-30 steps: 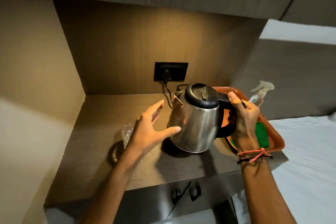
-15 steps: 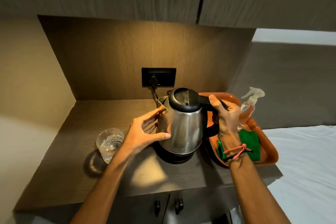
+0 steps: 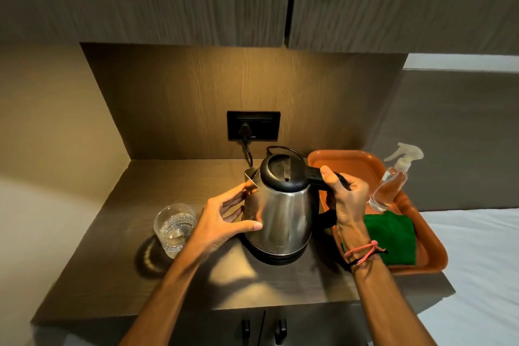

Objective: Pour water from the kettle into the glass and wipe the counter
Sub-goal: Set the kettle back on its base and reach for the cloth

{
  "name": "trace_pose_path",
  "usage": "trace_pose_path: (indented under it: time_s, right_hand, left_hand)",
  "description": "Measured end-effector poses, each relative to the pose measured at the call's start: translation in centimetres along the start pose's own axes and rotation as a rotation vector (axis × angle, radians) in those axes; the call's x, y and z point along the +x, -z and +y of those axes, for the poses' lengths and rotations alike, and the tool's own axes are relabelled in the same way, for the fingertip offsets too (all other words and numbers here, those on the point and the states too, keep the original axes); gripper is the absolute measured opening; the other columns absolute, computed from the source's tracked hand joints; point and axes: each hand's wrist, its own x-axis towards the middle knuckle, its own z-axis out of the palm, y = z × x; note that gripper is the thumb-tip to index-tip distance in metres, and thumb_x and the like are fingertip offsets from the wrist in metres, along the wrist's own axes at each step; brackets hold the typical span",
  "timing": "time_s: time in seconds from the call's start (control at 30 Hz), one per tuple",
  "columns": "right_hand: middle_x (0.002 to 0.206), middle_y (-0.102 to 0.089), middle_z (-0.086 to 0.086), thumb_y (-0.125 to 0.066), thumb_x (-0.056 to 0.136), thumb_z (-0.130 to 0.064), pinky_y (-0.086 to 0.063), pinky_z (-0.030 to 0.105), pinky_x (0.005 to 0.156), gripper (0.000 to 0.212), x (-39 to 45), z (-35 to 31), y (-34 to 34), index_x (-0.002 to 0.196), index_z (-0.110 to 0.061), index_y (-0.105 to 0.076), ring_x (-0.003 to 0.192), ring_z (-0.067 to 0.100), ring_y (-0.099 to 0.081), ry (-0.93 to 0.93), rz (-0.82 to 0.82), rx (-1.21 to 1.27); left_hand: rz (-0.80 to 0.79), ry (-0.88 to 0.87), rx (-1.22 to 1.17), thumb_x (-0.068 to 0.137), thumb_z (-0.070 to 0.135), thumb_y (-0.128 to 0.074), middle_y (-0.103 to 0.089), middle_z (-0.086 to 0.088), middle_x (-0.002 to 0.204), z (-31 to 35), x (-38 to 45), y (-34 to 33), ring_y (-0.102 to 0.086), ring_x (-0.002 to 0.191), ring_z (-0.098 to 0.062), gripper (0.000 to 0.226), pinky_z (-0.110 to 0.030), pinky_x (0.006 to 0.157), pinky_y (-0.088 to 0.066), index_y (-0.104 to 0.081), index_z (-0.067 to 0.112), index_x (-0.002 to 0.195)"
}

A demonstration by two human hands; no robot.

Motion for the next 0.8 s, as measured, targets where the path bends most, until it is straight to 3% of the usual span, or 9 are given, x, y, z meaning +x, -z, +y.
trace_pose_path:
  time_s: [0.17,0.33,0.4,0.47,0.53,0.6,0.67,0.73,0.8]
  right_hand:
    - [0.044,-0.046,-0.012,-0.083,0.072,-0.052,-0.035,0.021,0.044,0.055,-0.5,0.5,0.2,0.047,-0.012,-0.056,0.044,0.011,-0.038,0.015,-0.002,-0.060]
    - [0.045,-0.047,-0.012,-0.080,0.077,-0.055,-0.035,0.019,0.046,0.050,-0.6,0.2,0.0,0.047,-0.022,-0.057,0.045,0.006,-0.039,0.043,-0.034,-0.079]
    - [0.052,-0.046,-0.003,-0.076,0.082,-0.064,-0.036,0.025,0.050,0.062,-0.9,0.0,0.1,0.053,-0.014,-0.054,0.051,0.015,-0.041,0.064,-0.055,-0.097]
    - [0.064,-0.053,0.007,-0.062,0.090,-0.073,-0.044,0.027,0.056,0.077,-1.4,-0.3,0.6,0.073,0.002,-0.057,0.059,0.020,-0.052,0.079,-0.105,-0.139]
    - [0.076,-0.069,-0.009,-0.049,0.097,-0.070,-0.050,0.011,0.064,0.060,-1.9,-0.6,2.2,0.095,-0.014,-0.070,0.068,0.003,-0.065,0.097,-0.110,-0.240]
    - [0.096,-0.075,-0.026,-0.053,0.099,-0.060,-0.049,0.006,0.077,0.031,-2.1,-1.2,4.9,0.108,-0.037,-0.071,0.090,-0.007,-0.070,0.106,-0.048,-0.401]
    - [0.113,-0.073,-0.024,-0.068,0.097,-0.047,-0.053,0.022,0.093,0.024,-1.8,-1.6,8.2,0.119,-0.038,-0.070,0.107,-0.001,-0.069,0.070,0.010,-0.601]
    - [0.126,-0.073,-0.003,-0.077,0.095,-0.030,-0.055,0.041,0.103,0.030,-1.2,-1.8,11.6,0.125,-0.026,-0.071,0.117,0.019,-0.069,0.015,0.002,-0.787]
    - [0.134,-0.072,0.006,-0.079,0.092,-0.029,-0.055,0.047,0.105,0.039,-0.8,-2.0,14.2,0.129,-0.022,-0.070,0.122,0.029,-0.068,-0.064,-0.052,-0.985]
  left_hand:
    - [0.004,0.005,-0.038,0.049,0.018,-0.102,-0.071,0.029,0.121,-0.8,-0.5,0.0,-0.059,0.127,0.006,0.097,-0.017,0.105,-0.049,-0.058,0.042,0.132]
    - [-0.003,-0.015,-0.038,0.053,0.020,-0.100,-0.070,0.030,0.125,-1.1,-0.8,0.1,-0.057,0.132,0.003,0.091,-0.024,0.113,-0.044,-0.059,0.045,0.131]
    - [-0.021,-0.021,-0.012,0.059,0.017,-0.099,-0.067,0.024,0.131,-0.5,-1.1,-0.1,-0.053,0.138,-0.003,0.091,-0.030,0.117,-0.042,-0.056,0.046,0.133]
    - [0.019,-0.066,0.037,0.063,0.029,-0.096,-0.056,0.015,0.147,0.4,-1.7,-0.8,-0.045,0.146,-0.009,0.097,-0.036,0.121,-0.039,-0.046,0.044,0.145]
    - [0.211,-0.167,0.152,0.068,0.056,-0.084,-0.043,0.005,0.160,1.6,-2.5,-1.8,-0.039,0.148,-0.011,0.103,-0.035,0.120,-0.036,-0.033,0.039,0.156]
    - [0.416,-0.384,0.324,0.078,0.073,-0.066,-0.043,-0.001,0.159,3.0,-3.3,-3.4,-0.041,0.146,-0.015,0.095,-0.024,0.117,-0.036,-0.034,0.030,0.156]
    - [0.493,-0.612,0.478,0.088,0.070,-0.056,-0.045,-0.010,0.155,4.0,-3.7,-5.4,-0.044,0.145,-0.023,0.085,-0.028,0.118,-0.038,-0.037,0.020,0.154]
    - [0.474,-0.773,0.643,0.092,0.068,-0.052,-0.042,-0.019,0.157,4.6,-3.6,-8.0,-0.039,0.148,-0.031,0.083,-0.044,0.120,-0.037,-0.036,0.016,0.155]
    - [0.442,-0.869,0.826,0.091,0.071,-0.048,-0.037,-0.025,0.160,5.1,-3.2,-10.5,-0.034,0.151,-0.038,0.085,-0.055,0.120,-0.032,-0.033,0.018,0.156]
